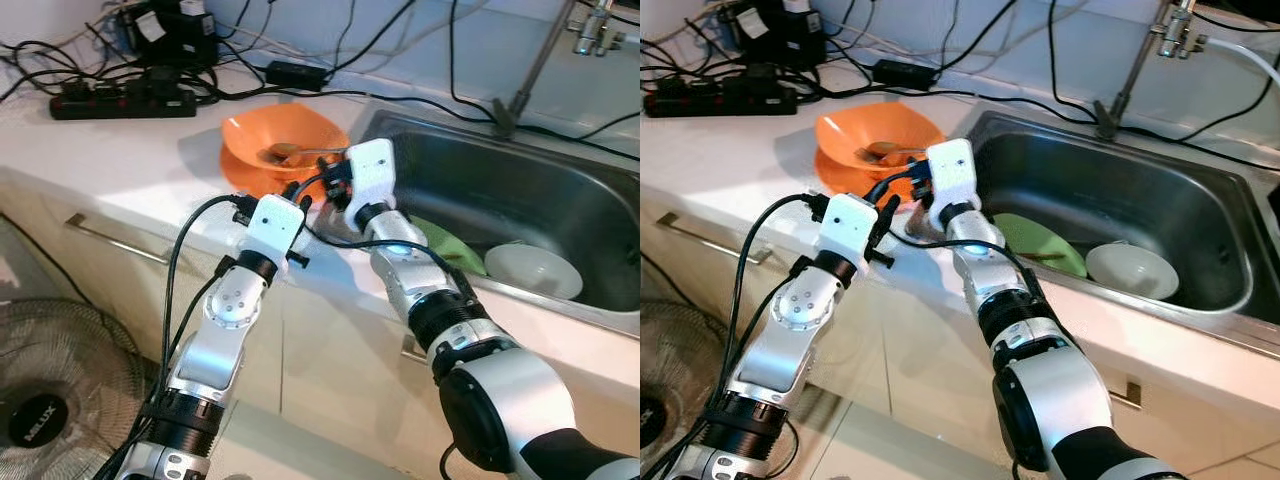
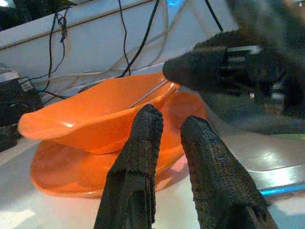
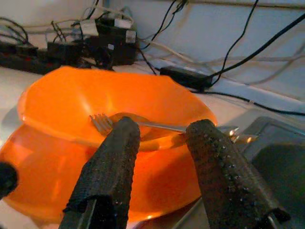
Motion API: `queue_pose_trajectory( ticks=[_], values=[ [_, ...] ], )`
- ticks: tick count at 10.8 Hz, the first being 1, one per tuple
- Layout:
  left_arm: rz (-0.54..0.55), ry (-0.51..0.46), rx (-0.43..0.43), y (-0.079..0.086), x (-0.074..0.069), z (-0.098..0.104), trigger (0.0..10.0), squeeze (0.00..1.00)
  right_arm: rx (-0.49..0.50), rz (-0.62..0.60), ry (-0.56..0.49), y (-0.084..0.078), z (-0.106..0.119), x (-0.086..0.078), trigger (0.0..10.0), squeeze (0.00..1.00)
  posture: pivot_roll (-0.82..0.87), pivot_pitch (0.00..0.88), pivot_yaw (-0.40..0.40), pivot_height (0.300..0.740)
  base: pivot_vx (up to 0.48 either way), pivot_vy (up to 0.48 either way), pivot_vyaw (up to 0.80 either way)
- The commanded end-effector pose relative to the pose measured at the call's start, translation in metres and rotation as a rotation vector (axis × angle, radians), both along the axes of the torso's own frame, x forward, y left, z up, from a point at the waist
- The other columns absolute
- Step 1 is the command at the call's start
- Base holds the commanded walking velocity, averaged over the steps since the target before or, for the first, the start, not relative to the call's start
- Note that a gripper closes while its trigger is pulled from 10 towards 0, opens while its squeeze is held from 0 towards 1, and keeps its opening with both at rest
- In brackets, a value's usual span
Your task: Kitchen organization
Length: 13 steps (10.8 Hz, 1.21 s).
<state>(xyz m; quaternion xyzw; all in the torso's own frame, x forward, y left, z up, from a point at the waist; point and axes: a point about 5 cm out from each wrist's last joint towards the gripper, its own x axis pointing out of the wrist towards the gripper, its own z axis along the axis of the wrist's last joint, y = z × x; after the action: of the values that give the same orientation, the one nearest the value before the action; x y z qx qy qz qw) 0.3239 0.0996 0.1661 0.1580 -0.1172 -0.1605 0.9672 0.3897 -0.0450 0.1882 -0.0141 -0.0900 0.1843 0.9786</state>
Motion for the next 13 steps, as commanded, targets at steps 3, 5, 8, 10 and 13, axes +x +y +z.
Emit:
queue_pose_trajectory(
  ticks=[3,5,8,10,13],
  values=[
    [-0.045,0.012,0.01,-0.012,-0.003,-0.003,10.0,0.0,0.007,-0.166,-0.113,-0.053,0.002,0.0,10.0,0.0,0.25,0.031,-0.057,0.74,0.0,0.0,0.0],
    [-0.063,0.016,0.003,-0.015,-0.004,-0.007,10.0,0.0,0.004,-0.263,-0.185,-0.089,-0.005,-0.016,10.0,0.0,0.21,0.037,-0.031,0.74,0.0,0.0,0.0],
    [-0.035,0.008,-0.029,-0.013,0.002,-0.008,10.0,0.0,-0.012,-0.339,-0.117,-0.108,-0.034,-0.034,10.0,0.0,0.19,0.033,-0.013,0.74,0.0,0.0,0.0],
    [-0.006,-0.019,-0.06,-0.008,0.007,-0.002,10.0,0.0,0.034,-0.329,-0.099,-0.099,-0.036,-0.038,10.0,0.0,0.19,0.018,-0.012,0.74,0.0,0.0,-0.72],
    [-0.005,-0.025,-0.064,-0.009,0.009,-0.001,10.0,0.0,0.038,-0.311,-0.104,-0.089,-0.031,-0.037,10.0,0.0,0.19,0.001,-0.017,0.74,0.0,0.0,0.0]
  ],
)
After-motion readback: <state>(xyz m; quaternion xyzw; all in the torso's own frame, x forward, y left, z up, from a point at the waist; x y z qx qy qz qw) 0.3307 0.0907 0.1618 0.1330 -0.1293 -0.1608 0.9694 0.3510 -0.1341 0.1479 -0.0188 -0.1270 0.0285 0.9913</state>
